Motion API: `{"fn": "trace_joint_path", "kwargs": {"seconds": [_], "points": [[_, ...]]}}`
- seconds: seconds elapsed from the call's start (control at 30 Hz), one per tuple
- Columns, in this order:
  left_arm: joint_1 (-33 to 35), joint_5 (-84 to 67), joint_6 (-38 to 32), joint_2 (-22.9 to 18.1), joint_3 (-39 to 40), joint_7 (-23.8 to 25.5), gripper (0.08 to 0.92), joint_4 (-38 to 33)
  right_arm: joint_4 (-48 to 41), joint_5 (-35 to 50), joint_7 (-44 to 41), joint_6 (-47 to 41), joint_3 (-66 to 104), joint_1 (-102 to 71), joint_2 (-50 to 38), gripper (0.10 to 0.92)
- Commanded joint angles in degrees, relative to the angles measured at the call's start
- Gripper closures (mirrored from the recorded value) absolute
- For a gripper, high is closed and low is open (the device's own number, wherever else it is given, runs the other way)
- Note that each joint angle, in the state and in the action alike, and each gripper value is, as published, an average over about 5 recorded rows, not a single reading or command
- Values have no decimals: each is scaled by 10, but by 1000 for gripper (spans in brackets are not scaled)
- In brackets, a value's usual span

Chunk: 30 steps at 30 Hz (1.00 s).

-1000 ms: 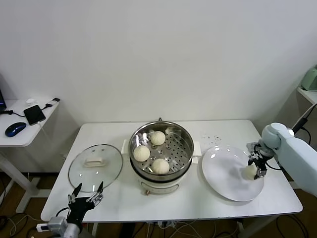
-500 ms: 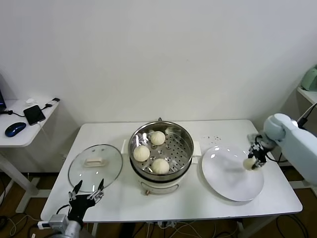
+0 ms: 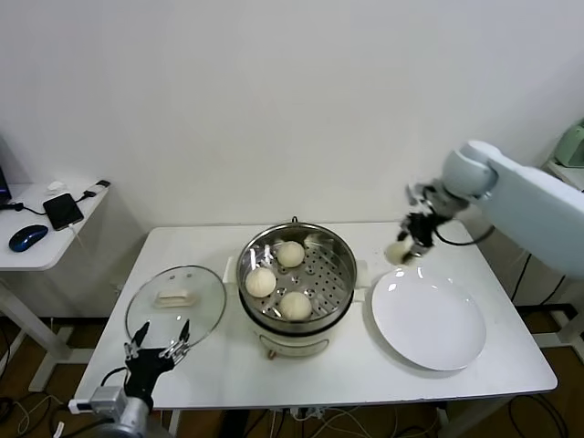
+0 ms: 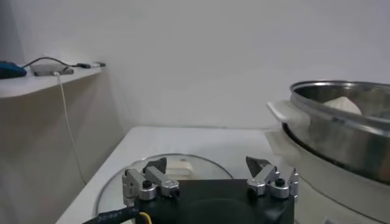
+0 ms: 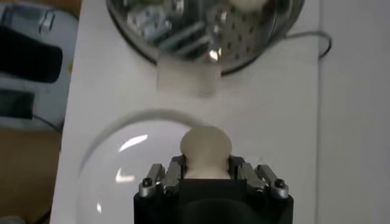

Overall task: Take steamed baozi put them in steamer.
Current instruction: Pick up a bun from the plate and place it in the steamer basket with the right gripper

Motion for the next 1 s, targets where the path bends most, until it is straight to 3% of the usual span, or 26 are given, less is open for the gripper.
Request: {"fn": "trace_joint_path", "kwargs": {"seconds": [0.03,0.47,1.0], "points": [[-4,4,-1,2,-2,-3,177,-5,-6,138,34,-84,-116,120,126,533],[-12,-4,1,1,-4,-3,177,1,-85,94,70,-99,-125,34,229,533],[-16,-9,2,2,-5,-3,177,7,-88,38,89,-117,-128,-10,225,532]]}}
